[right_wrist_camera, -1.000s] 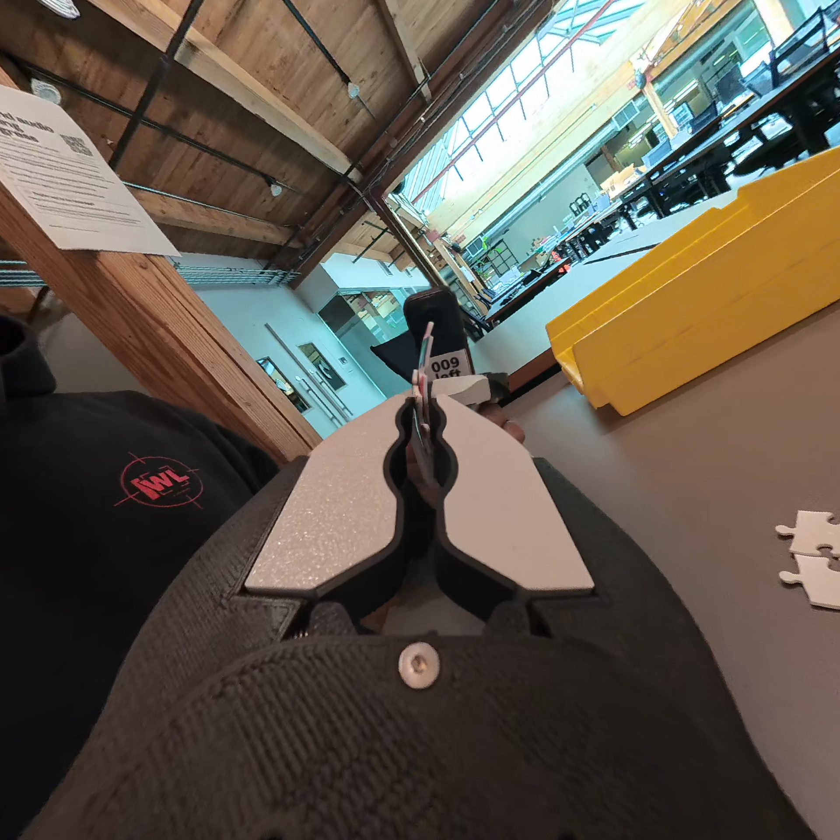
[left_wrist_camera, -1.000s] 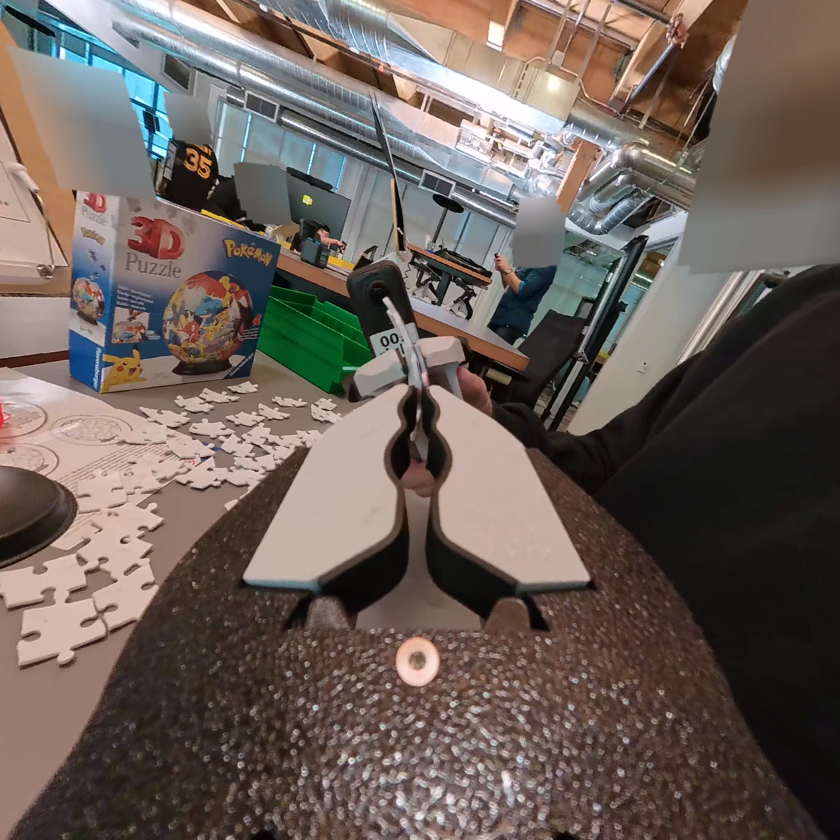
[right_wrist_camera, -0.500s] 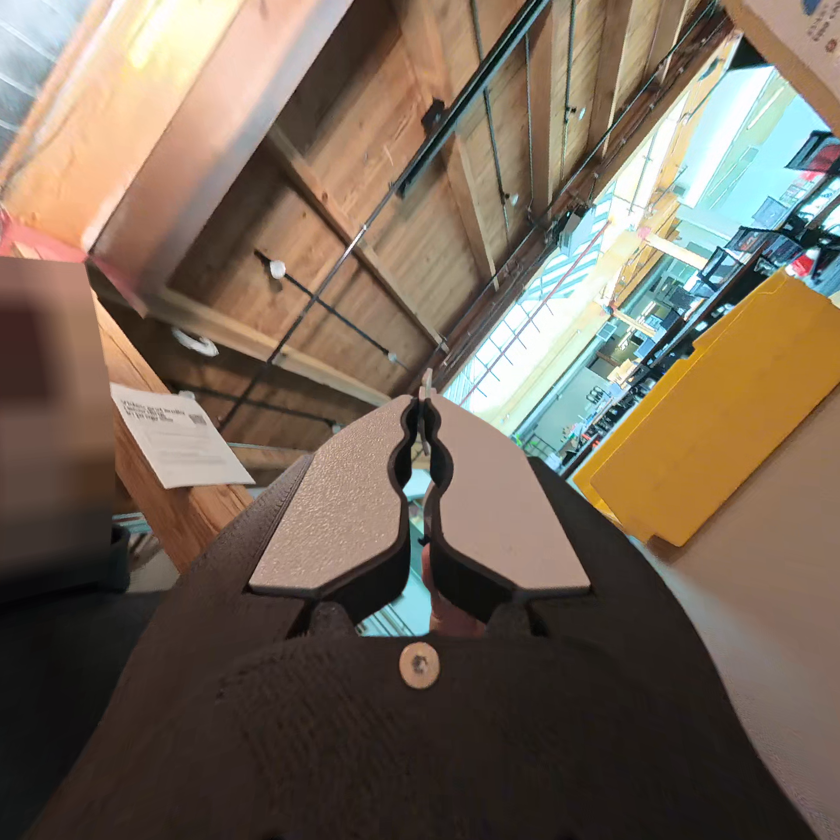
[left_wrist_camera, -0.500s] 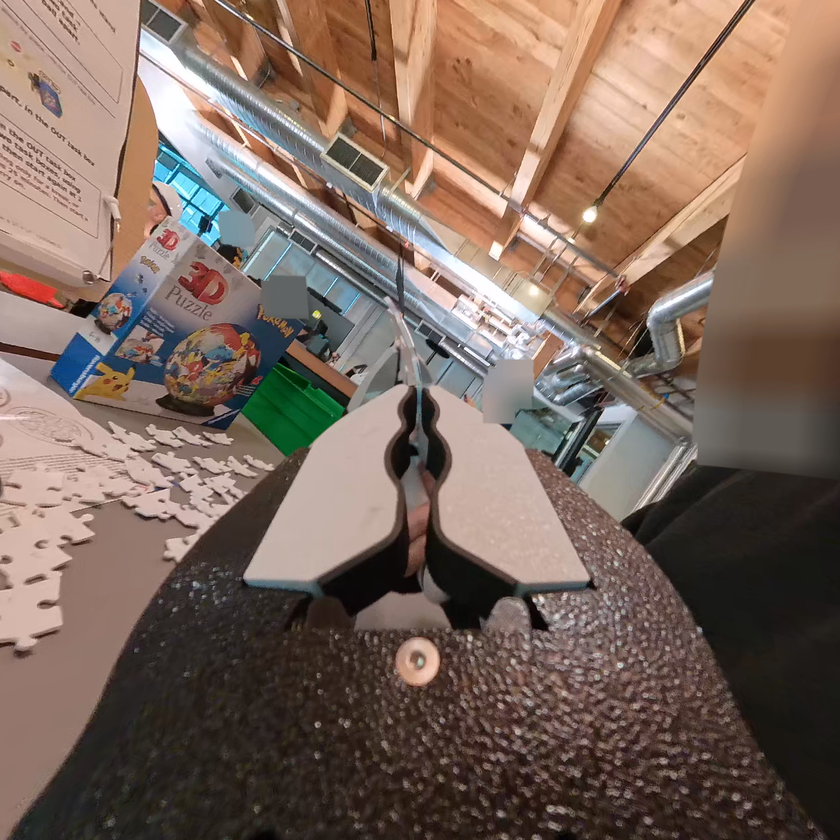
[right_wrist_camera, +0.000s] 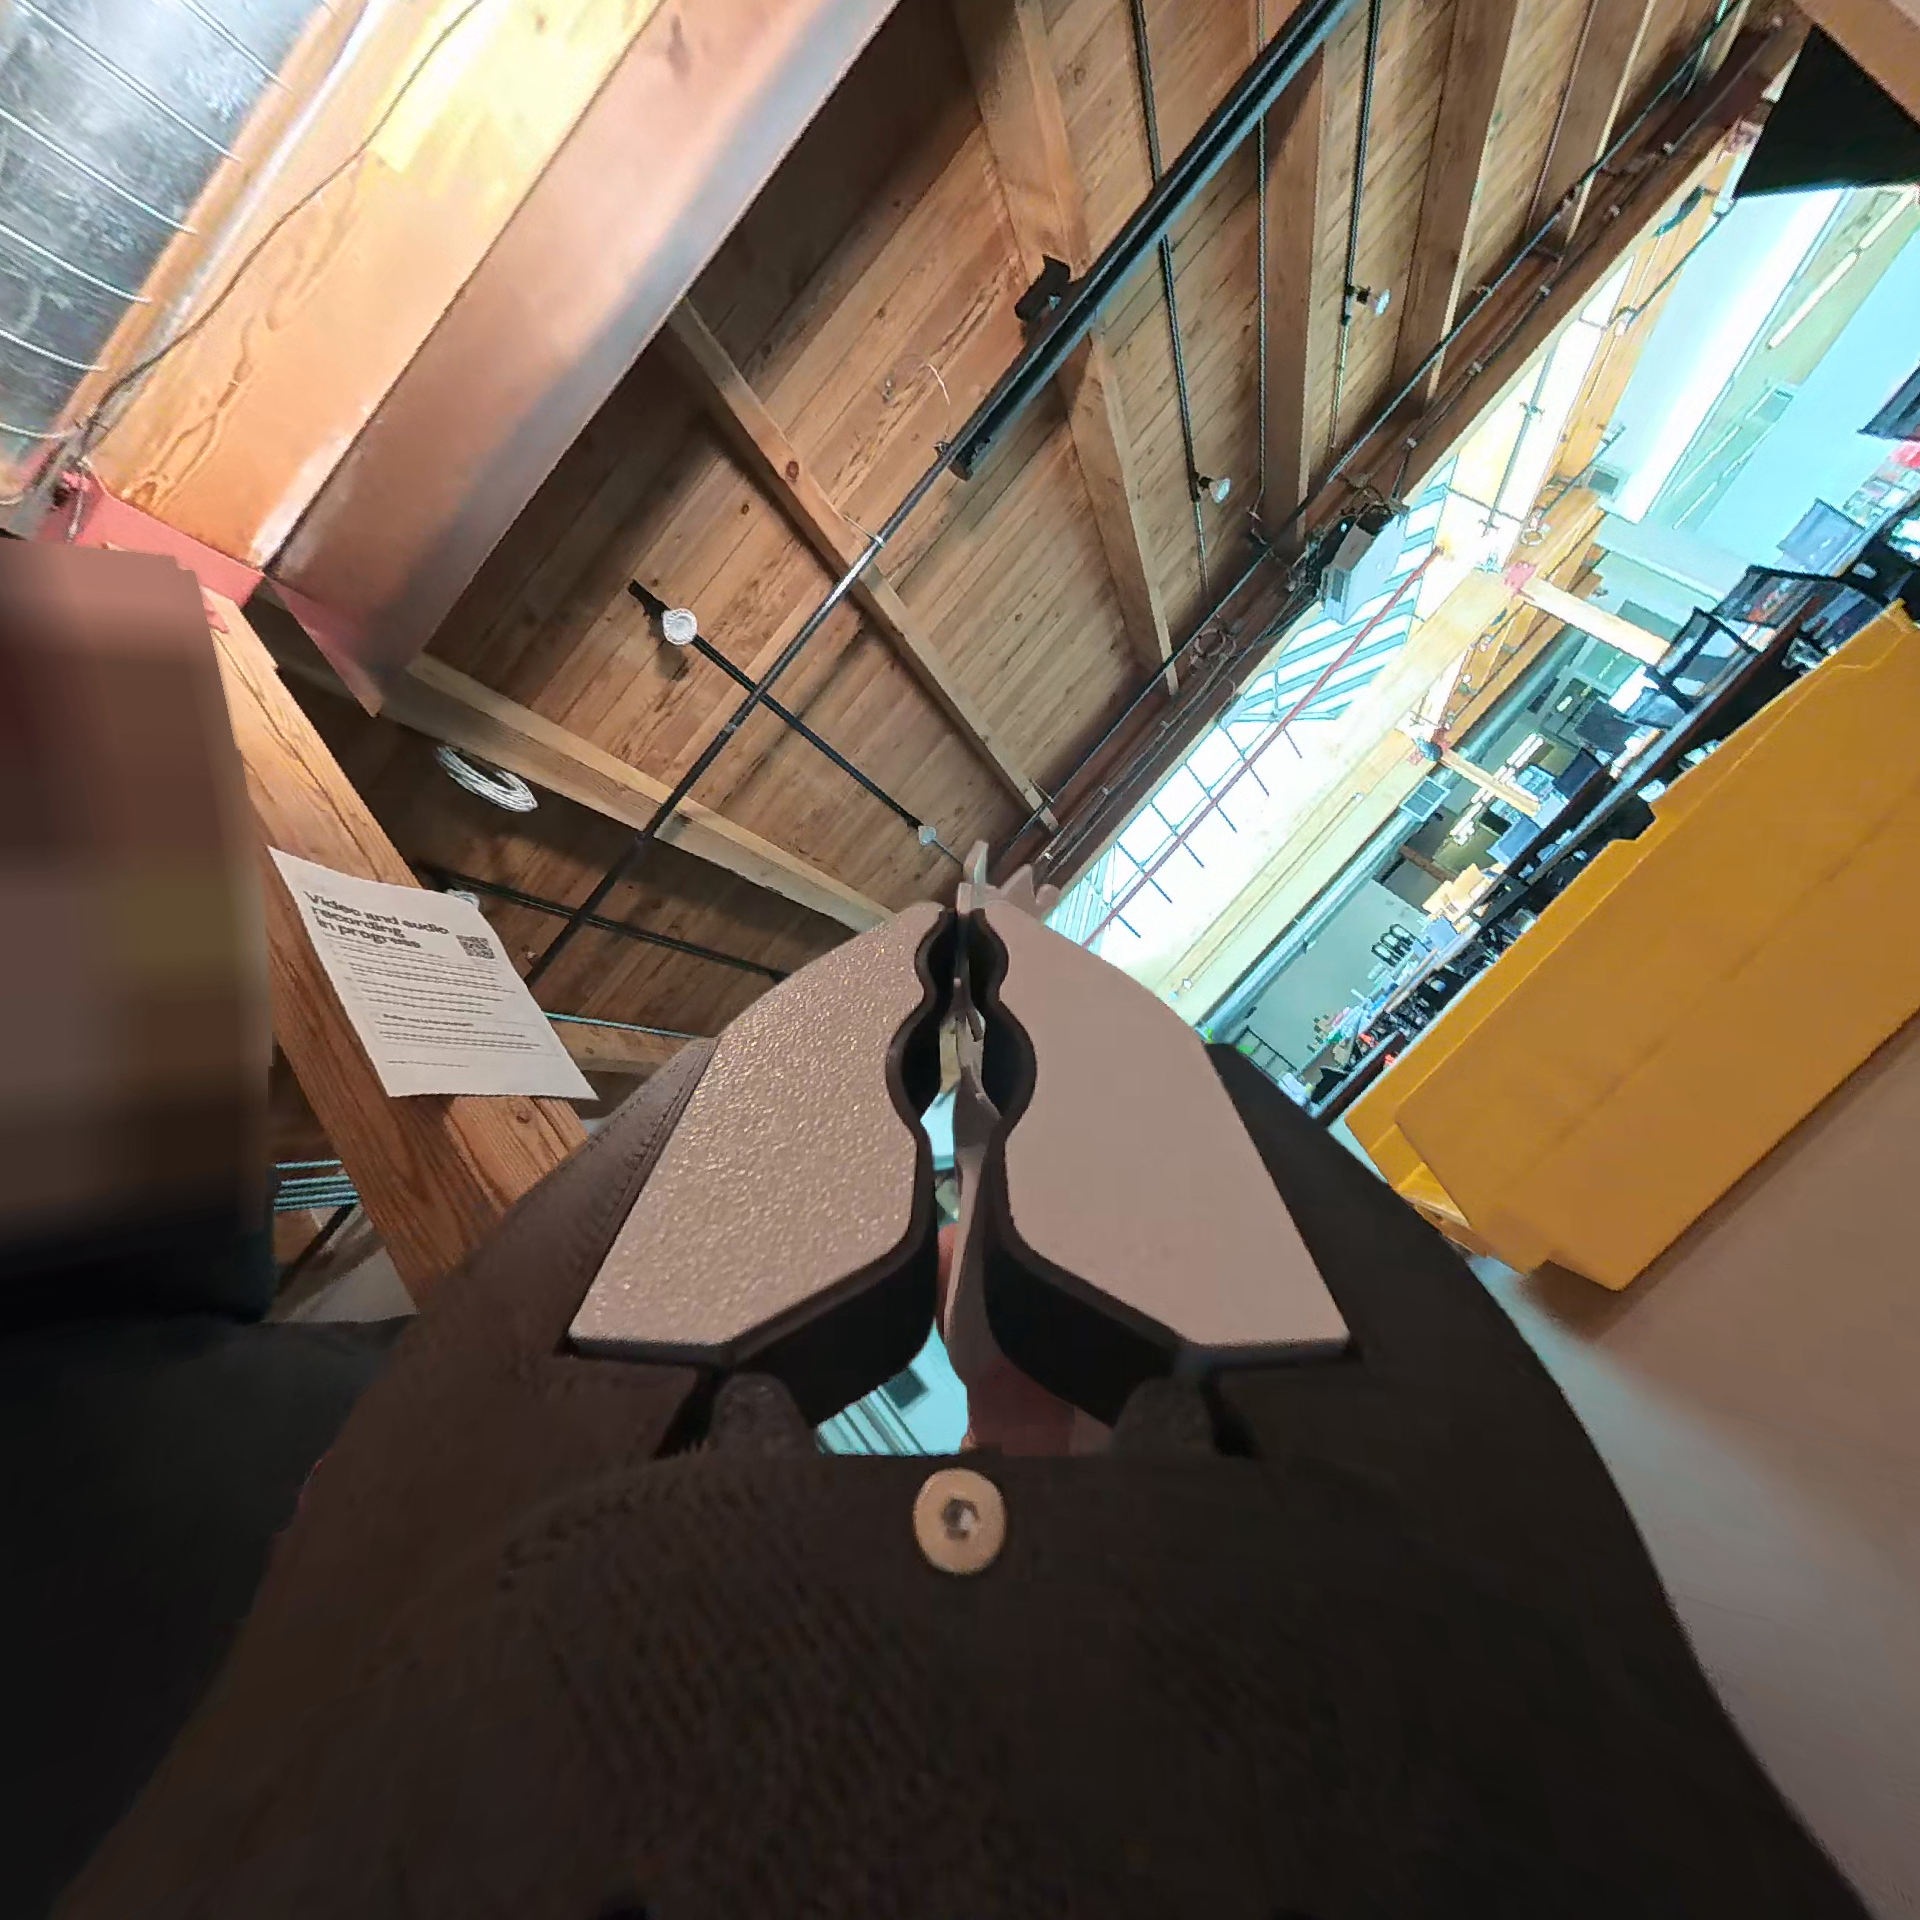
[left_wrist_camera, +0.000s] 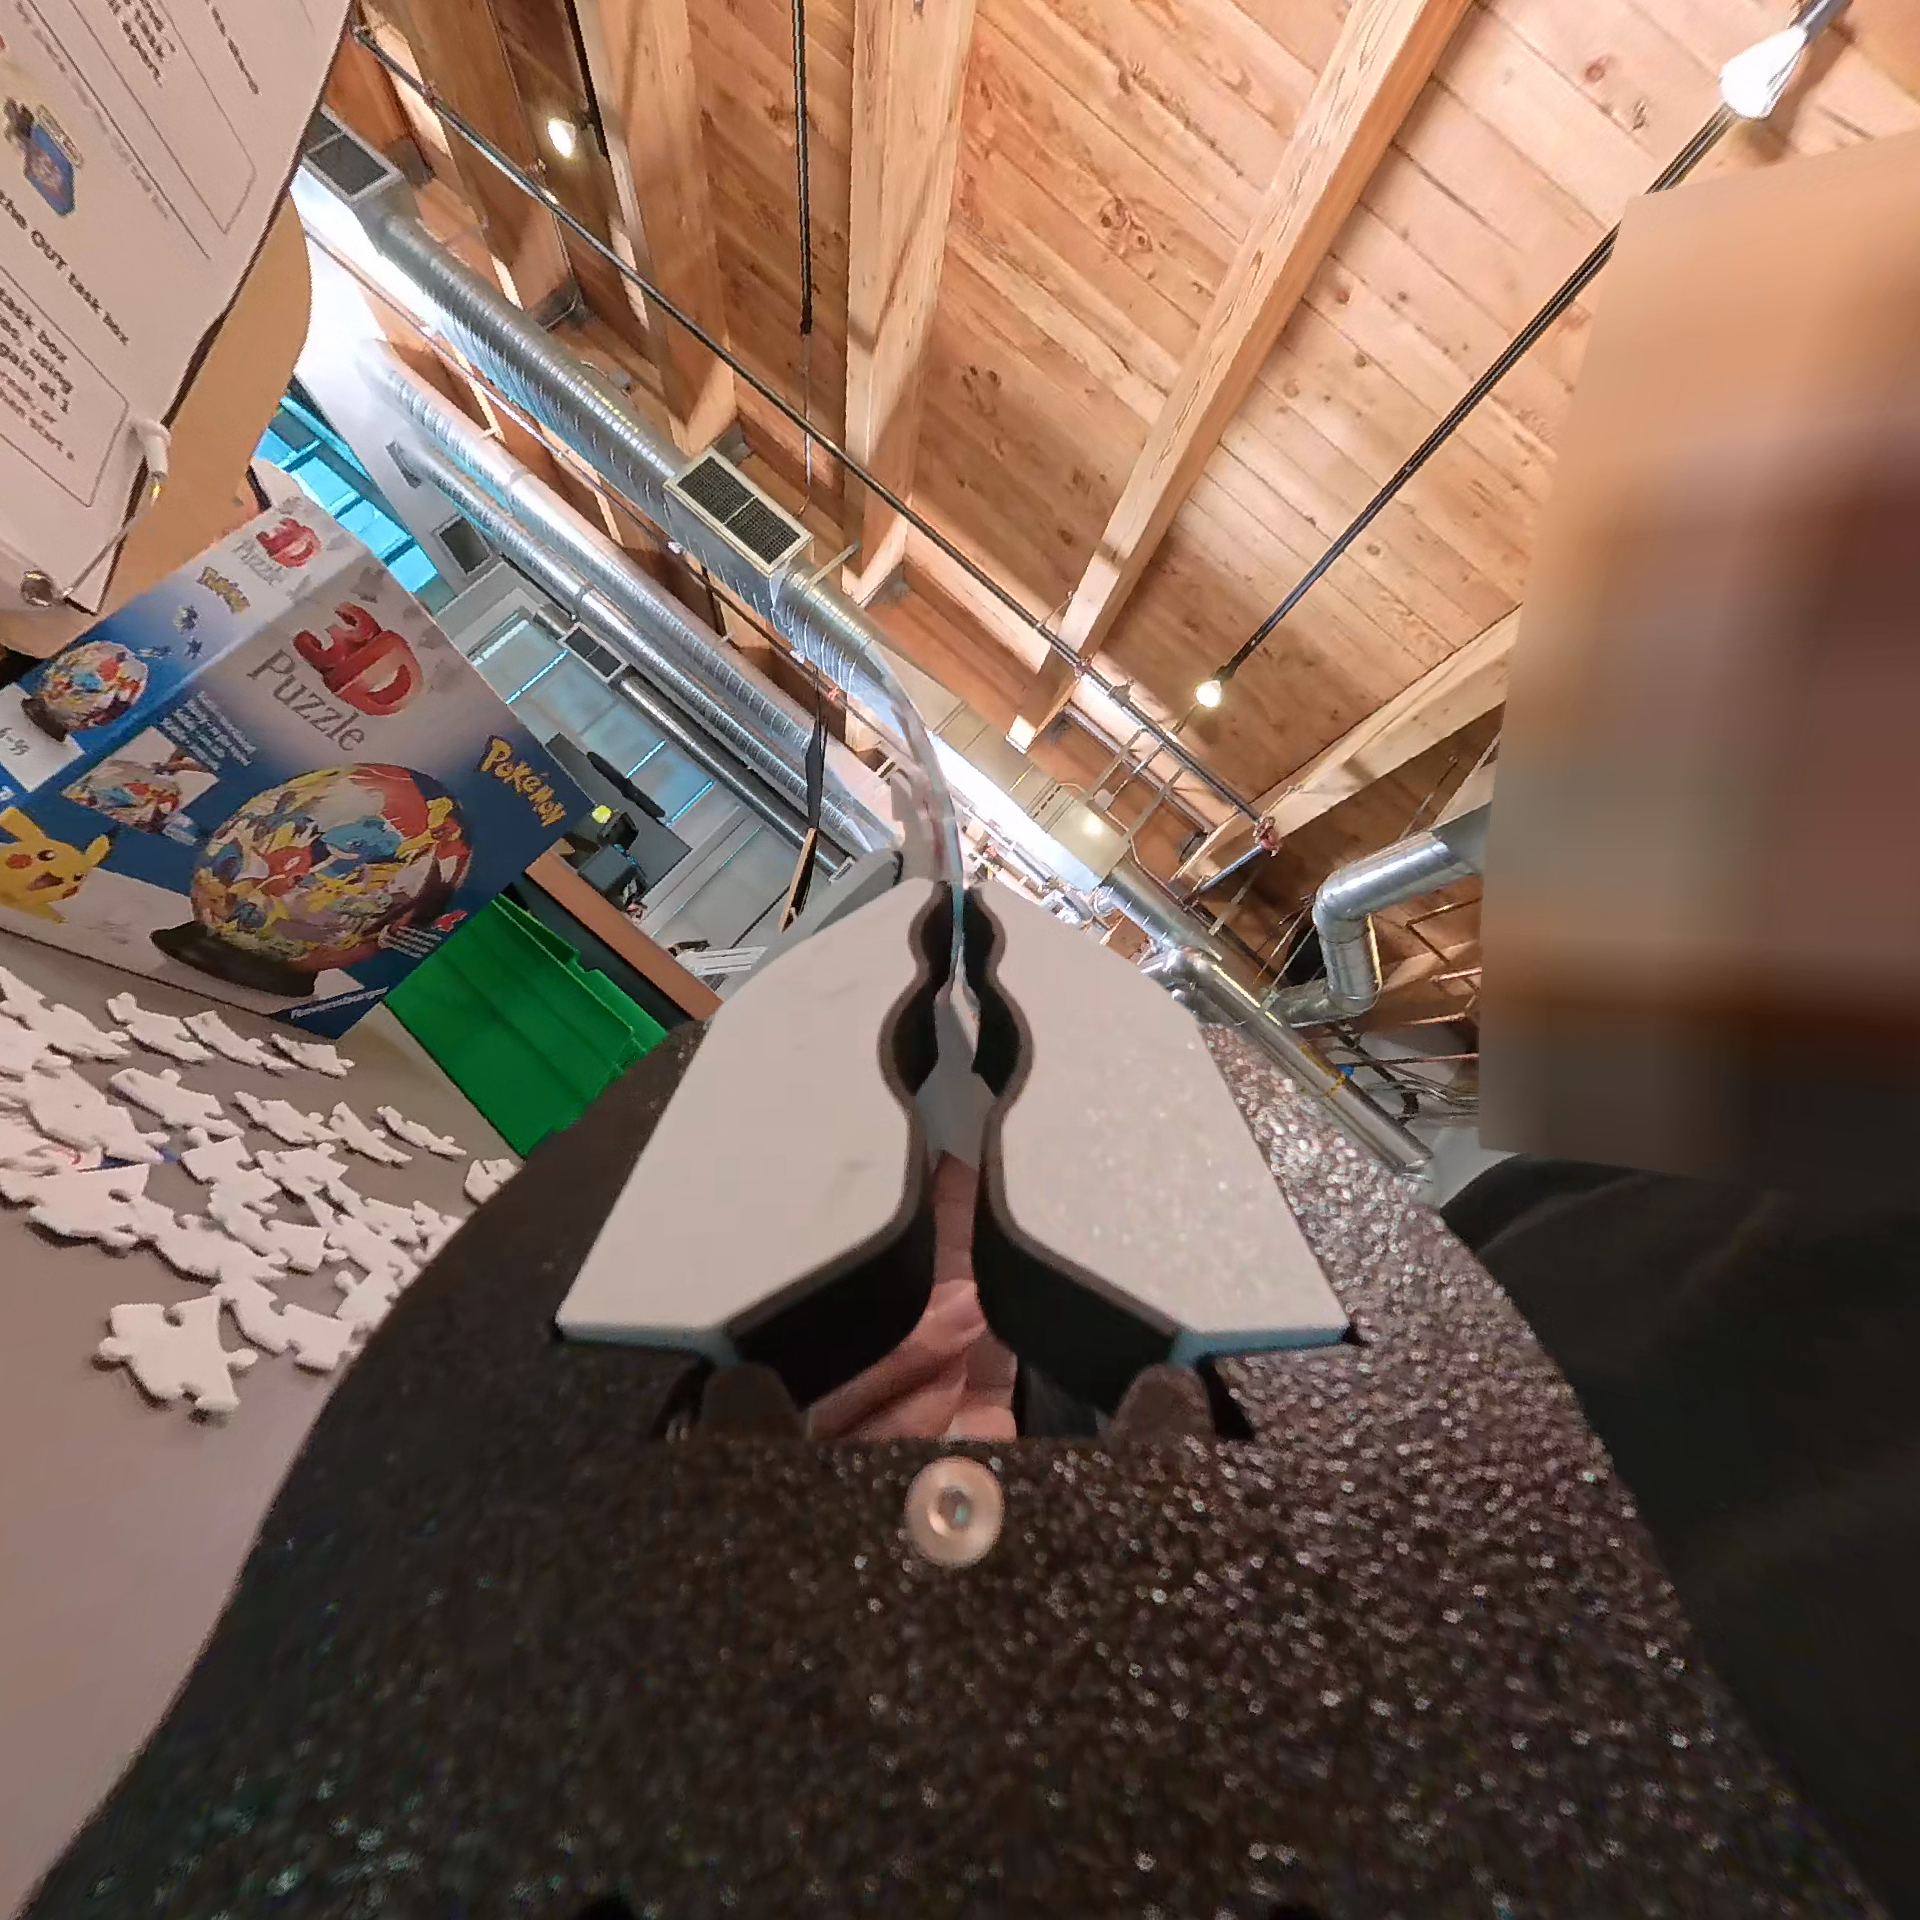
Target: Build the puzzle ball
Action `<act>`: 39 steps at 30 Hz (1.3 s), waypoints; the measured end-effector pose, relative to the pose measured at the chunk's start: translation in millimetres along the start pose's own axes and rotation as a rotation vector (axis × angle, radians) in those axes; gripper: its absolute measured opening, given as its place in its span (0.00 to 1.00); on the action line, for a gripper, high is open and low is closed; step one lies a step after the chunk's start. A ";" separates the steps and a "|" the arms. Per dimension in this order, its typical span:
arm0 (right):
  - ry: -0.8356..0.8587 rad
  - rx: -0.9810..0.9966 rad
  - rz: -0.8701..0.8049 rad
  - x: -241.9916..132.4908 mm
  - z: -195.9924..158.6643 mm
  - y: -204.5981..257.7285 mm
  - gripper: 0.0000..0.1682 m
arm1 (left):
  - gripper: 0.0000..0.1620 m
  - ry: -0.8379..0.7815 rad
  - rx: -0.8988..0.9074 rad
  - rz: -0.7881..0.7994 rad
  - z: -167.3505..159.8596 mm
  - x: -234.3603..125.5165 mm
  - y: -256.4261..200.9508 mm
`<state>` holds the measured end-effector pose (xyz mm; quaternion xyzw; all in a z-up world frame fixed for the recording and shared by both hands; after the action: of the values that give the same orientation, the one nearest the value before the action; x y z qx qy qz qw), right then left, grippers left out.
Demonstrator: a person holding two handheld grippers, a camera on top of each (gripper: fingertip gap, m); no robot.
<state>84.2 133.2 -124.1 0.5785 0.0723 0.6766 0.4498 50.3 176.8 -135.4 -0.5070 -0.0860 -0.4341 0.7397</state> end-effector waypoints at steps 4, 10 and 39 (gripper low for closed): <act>-0.024 0.012 0.024 0.3 1.6 2.6 0.01 | 0.01 -0.040 -0.009 -0.016 0.1 2.1 -2.5; -0.081 0.033 0.064 1.0 5.2 7.0 0.01 | 0.01 -0.101 -0.039 -0.049 0.0 4.3 -5.4; -0.076 0.056 0.052 -0.3 3.3 2.6 0.02 | 0.01 -0.232 0.067 0.044 -1.0 1.8 1.1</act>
<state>85.6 130.1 -121.7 0.6177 0.0588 0.6635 0.4181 51.9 175.1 -135.6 -0.5306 -0.1744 -0.3528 0.7507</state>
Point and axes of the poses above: each gripper's, where its closed fingertips meet, x out along the fingers, z out of its top, y = z × x across the jaws, the point moved 2 cm from there along -x, back along the fingers, and after that the axes turned 4 degrees about z, right-handed, at the moved point
